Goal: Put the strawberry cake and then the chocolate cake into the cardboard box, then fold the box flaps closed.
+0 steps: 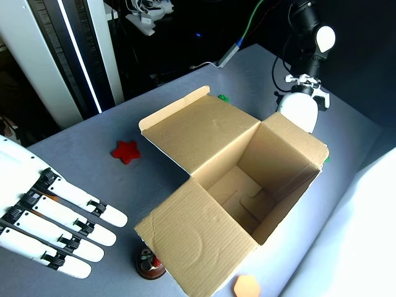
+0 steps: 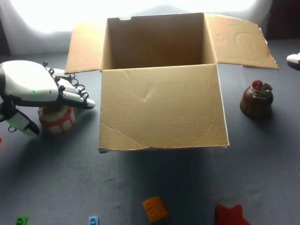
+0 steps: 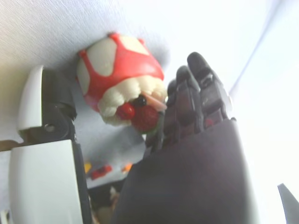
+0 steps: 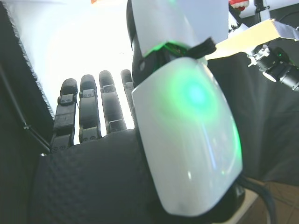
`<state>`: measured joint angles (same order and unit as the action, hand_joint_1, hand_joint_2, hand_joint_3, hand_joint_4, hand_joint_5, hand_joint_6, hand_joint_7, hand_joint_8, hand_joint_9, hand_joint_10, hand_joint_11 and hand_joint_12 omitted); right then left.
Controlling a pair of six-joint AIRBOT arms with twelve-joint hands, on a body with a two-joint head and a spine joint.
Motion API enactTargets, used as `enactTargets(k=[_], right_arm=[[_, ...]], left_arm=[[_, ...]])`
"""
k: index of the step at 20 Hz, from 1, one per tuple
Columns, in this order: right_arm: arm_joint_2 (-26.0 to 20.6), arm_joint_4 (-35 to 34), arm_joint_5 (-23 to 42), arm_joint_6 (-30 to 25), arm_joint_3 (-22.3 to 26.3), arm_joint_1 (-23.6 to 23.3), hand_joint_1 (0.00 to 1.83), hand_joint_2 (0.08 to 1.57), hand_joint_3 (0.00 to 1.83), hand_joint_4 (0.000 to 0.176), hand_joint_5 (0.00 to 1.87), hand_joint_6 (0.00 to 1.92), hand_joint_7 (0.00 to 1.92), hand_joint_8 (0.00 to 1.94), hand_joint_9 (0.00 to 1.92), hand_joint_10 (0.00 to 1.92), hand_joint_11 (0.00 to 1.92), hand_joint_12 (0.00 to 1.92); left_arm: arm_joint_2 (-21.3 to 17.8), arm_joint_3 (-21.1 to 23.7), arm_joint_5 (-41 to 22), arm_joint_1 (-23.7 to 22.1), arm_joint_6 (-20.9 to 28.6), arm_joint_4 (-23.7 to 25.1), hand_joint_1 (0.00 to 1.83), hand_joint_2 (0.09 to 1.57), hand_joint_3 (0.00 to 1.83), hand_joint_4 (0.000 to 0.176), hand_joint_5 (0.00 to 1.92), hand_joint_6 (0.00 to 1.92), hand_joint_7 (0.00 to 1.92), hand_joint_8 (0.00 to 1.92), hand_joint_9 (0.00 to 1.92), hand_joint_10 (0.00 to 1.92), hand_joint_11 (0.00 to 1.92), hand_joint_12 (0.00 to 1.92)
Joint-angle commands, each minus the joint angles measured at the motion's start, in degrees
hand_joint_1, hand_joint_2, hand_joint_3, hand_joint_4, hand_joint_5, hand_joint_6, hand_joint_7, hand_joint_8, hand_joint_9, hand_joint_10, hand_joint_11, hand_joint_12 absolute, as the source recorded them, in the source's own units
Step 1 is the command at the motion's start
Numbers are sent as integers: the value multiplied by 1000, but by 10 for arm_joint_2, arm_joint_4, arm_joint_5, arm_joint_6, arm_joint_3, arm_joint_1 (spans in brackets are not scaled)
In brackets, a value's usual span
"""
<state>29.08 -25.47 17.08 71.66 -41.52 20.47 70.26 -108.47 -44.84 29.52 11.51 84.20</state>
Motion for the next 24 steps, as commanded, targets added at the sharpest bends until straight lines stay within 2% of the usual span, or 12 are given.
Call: enactTargets(k=[1,2,4,5,7,8,9,10,14,17,21,24], right_arm=[[-7,2,61,1,-2,-2,1081,1058,7,18,0,0,35,7,52,10,3,133],[-7,2,60,1,-2,-2,1085,1055,3,14,2,0,52,7,60,10,0,208],[-7,2,60,1,-1,-2,1061,1066,4,17,15,4,76,4,74,10,0,207],[-7,2,60,1,-1,-2,1059,1066,4,17,18,5,78,4,76,11,0,213],[-7,2,59,1,-1,-2,1059,1066,4,17,18,5,78,4,76,11,0,213],[-7,2,58,2,-1,-2,1039,1057,0,11,27,6,85,4,89,14,0,309],[-7,2,58,2,0,-2,1012,1047,0,6,72,14,116,5,113,17,0,473],[-7,2,58,2,0,-2,1015,1038,0,5,81,12,130,6,128,19,0,541],[-7,2,57,3,0,-2,986,1072,8,3,36,0,106,0,107,4,0,403],[-7,2,57,6,1,-2,1017,1075,6,14,46,3,94,1,100,3,0,389],[-7,2,56,7,1,-2,1045,1063,0,13,43,0,85,0,86,0,0,415],[-7,2,56,7,1,-2,1039,1051,0,11,33,1,76,1,85,2,0,355]], left_arm=[[-3,-4,-4,-1,-2,-28,1222,975,1,79,367,39,376,25,491,88,72,1285],[-3,-4,-4,-1,-2,-27,1224,984,2,82,429,28,441,19,576,110,140,1328],[-3,-3,-2,-1,-2,-26,1239,1047,5,50,554,37,617,40,704,277,324,1376],[-3,-3,-2,-1,-2,-25,1240,1054,1,46,575,24,644,25,668,407,347,1374],[-5,-1,-1,-2,-2,-25,1240,1054,1,46,575,24,644,25,668,407,347,1374],[-7,1,0,-2,-2,-25,1264,1096,6,0,716,131,773,168,697,795,549,1414],[-9,4,1,-2,-2,-25,1356,1156,8,0,770,1163,835,1137,924,1265,883,1440],[-12,6,1,-1,-2,-25,1360,1172,3,0,753,1218,814,1210,916,1326,906,1452],[-22,17,3,-2,-2,-33,1356,1182,1,0,765,1217,766,1253,895,1358,847,1477],[-37,34,3,-7,-2,-36,1354,1183,0,0,759,1248,773,1225,890,1356,846,1485],[-69,68,1,-17,-2,-37,1358,1176,0,0,774,1183,796,1228,896,1358,873,1489],[-93,83,-1,-31,-2,-37,1361,1158,2,0,788,1195,827,1185,944,1259,897,1371]])
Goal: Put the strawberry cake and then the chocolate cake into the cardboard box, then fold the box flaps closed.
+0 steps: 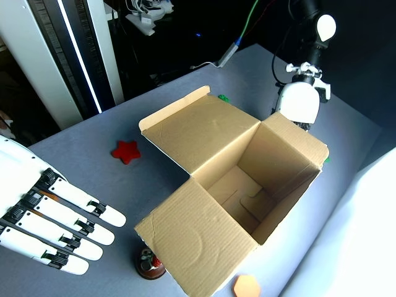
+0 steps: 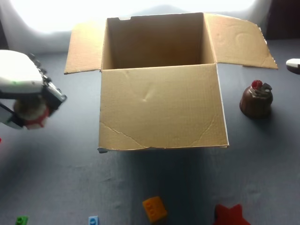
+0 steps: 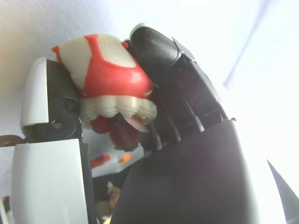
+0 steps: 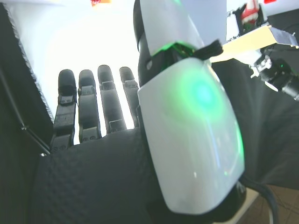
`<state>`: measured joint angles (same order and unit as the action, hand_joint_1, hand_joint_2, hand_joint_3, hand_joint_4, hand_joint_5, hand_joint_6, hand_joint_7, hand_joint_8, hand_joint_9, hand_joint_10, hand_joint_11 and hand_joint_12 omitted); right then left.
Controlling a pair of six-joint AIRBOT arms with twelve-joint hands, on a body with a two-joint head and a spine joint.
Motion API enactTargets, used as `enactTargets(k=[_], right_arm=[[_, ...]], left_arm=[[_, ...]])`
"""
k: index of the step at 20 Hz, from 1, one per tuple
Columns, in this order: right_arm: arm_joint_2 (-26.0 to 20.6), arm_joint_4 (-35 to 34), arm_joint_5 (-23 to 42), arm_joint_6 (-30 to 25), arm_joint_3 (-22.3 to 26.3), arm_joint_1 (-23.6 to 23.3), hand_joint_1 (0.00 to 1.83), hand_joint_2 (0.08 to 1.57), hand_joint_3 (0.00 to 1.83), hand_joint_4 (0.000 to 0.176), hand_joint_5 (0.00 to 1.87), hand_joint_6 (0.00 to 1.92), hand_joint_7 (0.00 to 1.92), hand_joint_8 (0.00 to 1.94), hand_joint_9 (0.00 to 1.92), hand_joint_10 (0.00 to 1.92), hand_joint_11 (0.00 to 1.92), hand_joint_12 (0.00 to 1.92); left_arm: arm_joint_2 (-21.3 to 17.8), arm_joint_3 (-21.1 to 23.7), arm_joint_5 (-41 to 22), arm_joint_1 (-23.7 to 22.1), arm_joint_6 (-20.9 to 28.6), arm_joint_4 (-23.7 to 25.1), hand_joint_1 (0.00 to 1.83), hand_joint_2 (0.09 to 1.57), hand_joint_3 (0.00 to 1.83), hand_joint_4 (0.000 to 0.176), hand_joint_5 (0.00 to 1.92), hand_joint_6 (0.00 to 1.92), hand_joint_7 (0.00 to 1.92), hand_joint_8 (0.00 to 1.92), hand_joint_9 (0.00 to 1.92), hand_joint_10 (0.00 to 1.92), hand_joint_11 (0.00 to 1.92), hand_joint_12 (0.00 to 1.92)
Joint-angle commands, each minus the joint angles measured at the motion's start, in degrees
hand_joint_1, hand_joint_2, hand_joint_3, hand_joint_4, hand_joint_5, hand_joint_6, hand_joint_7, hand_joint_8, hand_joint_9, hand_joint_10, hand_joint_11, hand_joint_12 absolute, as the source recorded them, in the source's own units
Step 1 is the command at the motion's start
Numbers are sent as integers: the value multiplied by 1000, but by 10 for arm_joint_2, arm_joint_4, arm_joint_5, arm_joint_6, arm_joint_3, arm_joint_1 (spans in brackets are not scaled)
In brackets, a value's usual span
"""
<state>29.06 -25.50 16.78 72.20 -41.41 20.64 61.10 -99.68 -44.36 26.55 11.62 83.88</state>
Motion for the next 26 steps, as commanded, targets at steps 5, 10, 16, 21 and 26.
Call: enactTargets(k=[5,10,16,21,26], right_arm=[[-7,3,60,3,0,-4,1054,1062,5,14,0,0,56,0,44,1,0,6],[-7,3,60,3,0,-3,1054,1051,0,17,0,0,18,1,7,3,0,0],[-8,3,60,6,0,-2,1049,1051,0,14,0,0,16,0,10,4,0,0],[-8,3,60,6,0,-1,1037,1061,4,13,0,0,28,6,27,10,0,0],[-8,3,60,9,0,-1,1022,1066,6,15,0,0,27,6,30,11,2,1]], left_arm=[[-52,31,-30,-82,29,30,1358,1174,0,0,776,1213,787,1233,908,1329,891,1452],[-91,50,-67,-170,110,119,1358,1173,0,0,766,1223,793,1198,915,1334,889,1432],[-106,50,-99,-236,168,222,1361,1164,0,0,802,1166,808,1183,923,1325,909,1427],[-93,45,-134,-318,217,306,1359,1172,0,0,790,1188,779,1223,917,1335,904,1425],[-60,25,-153,-393,243,373,1340,1175,2,0,802,1174,775,1239,917,1363,891,1498]])
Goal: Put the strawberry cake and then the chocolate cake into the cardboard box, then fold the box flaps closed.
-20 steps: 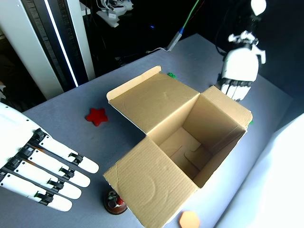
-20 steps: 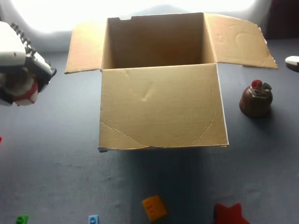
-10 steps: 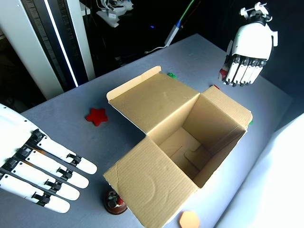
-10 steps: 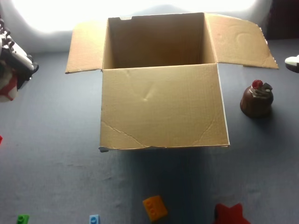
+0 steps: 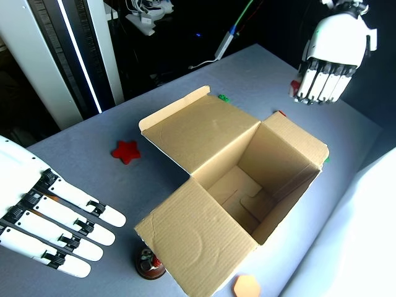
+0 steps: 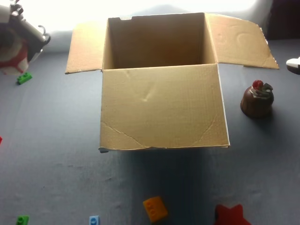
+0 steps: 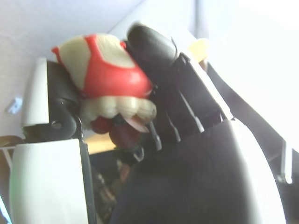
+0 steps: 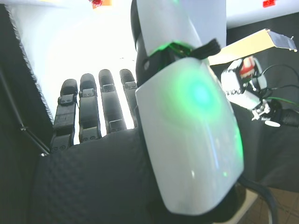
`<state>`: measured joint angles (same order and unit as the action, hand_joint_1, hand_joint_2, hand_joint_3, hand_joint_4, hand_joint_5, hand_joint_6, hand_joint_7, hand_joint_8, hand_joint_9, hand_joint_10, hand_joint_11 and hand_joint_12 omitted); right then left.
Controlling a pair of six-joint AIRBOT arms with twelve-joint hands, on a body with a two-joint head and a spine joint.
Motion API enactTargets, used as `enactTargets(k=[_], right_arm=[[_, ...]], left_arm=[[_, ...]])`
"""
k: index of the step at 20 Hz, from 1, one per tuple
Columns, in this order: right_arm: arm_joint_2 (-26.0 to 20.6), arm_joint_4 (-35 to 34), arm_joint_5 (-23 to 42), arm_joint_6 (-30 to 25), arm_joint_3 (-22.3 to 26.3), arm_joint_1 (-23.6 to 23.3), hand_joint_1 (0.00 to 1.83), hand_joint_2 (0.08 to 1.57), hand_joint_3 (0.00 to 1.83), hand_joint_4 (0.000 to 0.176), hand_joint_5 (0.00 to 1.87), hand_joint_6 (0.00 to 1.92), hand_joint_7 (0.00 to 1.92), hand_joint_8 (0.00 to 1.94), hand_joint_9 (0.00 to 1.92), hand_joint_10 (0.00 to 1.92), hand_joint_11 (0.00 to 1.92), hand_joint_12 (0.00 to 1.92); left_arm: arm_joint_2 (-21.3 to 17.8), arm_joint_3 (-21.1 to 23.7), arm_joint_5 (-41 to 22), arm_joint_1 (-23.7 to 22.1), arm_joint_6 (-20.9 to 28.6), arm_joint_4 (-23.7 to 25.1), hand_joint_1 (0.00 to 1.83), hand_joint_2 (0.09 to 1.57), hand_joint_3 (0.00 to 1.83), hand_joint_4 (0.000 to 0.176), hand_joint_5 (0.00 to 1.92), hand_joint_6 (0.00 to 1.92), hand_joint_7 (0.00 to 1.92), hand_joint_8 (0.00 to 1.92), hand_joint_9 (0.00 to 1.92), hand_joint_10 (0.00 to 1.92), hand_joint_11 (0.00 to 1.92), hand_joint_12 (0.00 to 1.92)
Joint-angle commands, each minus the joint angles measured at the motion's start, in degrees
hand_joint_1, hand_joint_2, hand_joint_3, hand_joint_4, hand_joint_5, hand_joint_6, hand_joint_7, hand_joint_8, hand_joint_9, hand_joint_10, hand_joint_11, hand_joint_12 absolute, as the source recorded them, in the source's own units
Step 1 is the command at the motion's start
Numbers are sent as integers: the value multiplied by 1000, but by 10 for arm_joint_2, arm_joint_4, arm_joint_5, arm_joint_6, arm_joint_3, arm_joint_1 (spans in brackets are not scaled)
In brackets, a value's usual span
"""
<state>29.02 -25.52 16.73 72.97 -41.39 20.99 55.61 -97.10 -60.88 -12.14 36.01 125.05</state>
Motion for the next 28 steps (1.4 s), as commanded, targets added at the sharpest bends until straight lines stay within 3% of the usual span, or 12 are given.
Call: enactTargets(k=[1,2,4,6,10,14,16,17,19,28], right_arm=[[-8,3,61,2,0,-4,1022,1066,6,15,0,0,27,6,30,11,2,1],[-8,3,61,3,0,-4,987,1084,13,8,0,0,24,3,36,13,38,21],[-8,3,61,3,0,-4,1014,1074,0,20,0,0,35,11,49,9,1,299],[-8,3,61,3,0,-5,1032,1066,0,15,0,0,27,1,34,1,0,185],[-8,3,63,3,0,-5,1056,1054,0,12,0,0,40,2,44,4,0,337],[-7,3,68,6,0,-5,1078,1043,0,12,0,0,21,0,16,1,0,223],[-6,3,69,8,0,-5,1049,1057,4,16,0,0,36,0,27,6,0,289],[-6,3,69,10,0,-5,1068,1039,0,15,0,0,13,6,6,8,0,103],[-6,3,71,10,0,-5,1074,1032,0,15,0,0,5,3,0,3,0,3],[-2,2,73,17,-1,-4,1048,1055,7,19,0,0,12,2,0,1,1,11]], left_arm=[[4,-6,8,-18,2,-29,1340,1175,2,0,802,1174,775,1239,917,1363,891,1498],[14,-12,5,-30,4,-20,1343,1172,0,0,789,1162,793,1239,933,1346,905,1493],[39,-25,-1,-53,9,-5,1356,1171,2,0,784,1171,790,1236,917,1338,903,1468],[69,-40,-6,-74,13,8,1347,1168,0,0,801,1143,793,1233,936,1326,895,1463],[122,-49,-12,-87,13,15,1342,1171,0,0,793,1201,790,1211,937,1317,896,1453],[163,-47,-12,-80,13,19,1340,1173,0,0,799,1178,781,1230,924,1346,918,1472],[185,-53,-12,-64,13,20,1360,1169,2,0,775,1176,812,1202,910,1341,899,1460],[199,-60,-13,-56,11,20,1349,1165,0,0,799,1131,817,1202,933,1341,897,1479],[217,-69,-10,-48,8,24,1348,1160,0,0,812,1116,821,1190,955,1321,918,1464],[270,-95,1,-8,2,22,1343,1164,1,0,792,1168,811,1196,948,1304,900,1445]])
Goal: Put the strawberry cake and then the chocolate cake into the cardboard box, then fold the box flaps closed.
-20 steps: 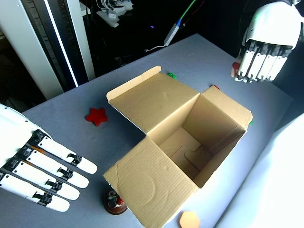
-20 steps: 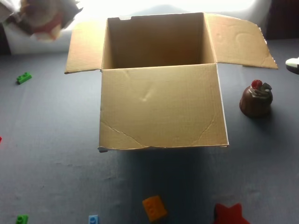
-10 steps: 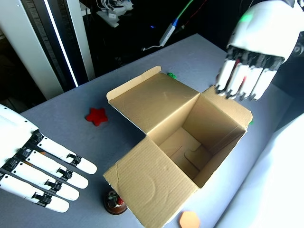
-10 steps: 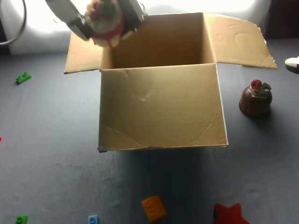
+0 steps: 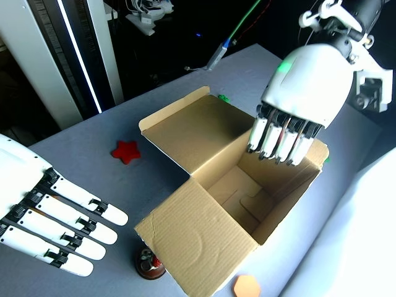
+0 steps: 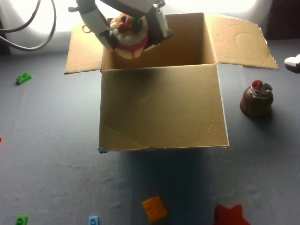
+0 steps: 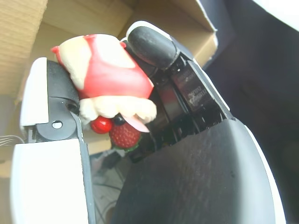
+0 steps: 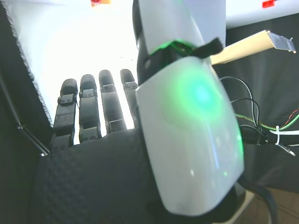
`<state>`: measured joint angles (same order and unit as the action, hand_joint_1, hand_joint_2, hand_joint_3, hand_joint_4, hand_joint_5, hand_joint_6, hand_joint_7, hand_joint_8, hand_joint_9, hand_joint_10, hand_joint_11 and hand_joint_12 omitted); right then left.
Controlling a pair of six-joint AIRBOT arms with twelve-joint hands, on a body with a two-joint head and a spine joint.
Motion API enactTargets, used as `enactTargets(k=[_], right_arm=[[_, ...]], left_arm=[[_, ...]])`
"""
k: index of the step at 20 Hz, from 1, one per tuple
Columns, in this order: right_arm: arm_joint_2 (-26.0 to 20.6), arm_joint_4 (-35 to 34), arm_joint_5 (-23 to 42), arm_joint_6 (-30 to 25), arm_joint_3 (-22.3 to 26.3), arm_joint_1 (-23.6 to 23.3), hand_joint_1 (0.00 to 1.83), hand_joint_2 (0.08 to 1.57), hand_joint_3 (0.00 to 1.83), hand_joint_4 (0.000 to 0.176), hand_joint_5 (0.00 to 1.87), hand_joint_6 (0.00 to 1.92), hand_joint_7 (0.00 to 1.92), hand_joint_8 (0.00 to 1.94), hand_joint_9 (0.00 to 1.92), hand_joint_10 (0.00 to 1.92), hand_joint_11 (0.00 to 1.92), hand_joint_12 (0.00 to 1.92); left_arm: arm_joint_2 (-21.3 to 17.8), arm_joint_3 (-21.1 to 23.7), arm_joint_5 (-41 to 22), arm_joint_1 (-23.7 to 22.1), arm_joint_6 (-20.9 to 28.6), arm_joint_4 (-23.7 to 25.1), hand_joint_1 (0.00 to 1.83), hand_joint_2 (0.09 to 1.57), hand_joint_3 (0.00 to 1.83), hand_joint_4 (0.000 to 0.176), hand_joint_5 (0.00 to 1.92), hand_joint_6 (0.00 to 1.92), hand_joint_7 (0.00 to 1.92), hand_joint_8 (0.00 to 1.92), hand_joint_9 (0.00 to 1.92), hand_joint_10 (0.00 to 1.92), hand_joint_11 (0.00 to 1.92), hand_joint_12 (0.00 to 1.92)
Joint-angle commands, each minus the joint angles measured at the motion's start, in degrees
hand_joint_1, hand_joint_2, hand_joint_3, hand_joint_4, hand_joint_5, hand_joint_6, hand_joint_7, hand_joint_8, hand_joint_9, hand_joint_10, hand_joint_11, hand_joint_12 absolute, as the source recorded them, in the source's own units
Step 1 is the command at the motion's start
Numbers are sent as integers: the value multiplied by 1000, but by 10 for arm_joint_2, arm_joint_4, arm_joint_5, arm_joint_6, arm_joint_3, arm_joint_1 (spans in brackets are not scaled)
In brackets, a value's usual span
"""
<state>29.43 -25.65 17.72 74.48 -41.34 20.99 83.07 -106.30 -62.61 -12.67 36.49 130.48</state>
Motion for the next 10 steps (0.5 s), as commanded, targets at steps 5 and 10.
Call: enactTargets(k=[5,10], right_arm=[[2,-157,101,126,-1,-4,1038,1055,6,18,0,0,14,2,0,0,0,0],[9,-245,125,171,-5,-3,1037,1052,3,15,0,0,17,7,12,5,8,4]], left_arm=[[-1,0,20,8,-5,-31,1101,1147,0,0,609,295,652,165,727,404,446,1134],[-1,1,21,9,-6,-29,816,1129,0,14,282,0,308,0,386,8,2,1149]])
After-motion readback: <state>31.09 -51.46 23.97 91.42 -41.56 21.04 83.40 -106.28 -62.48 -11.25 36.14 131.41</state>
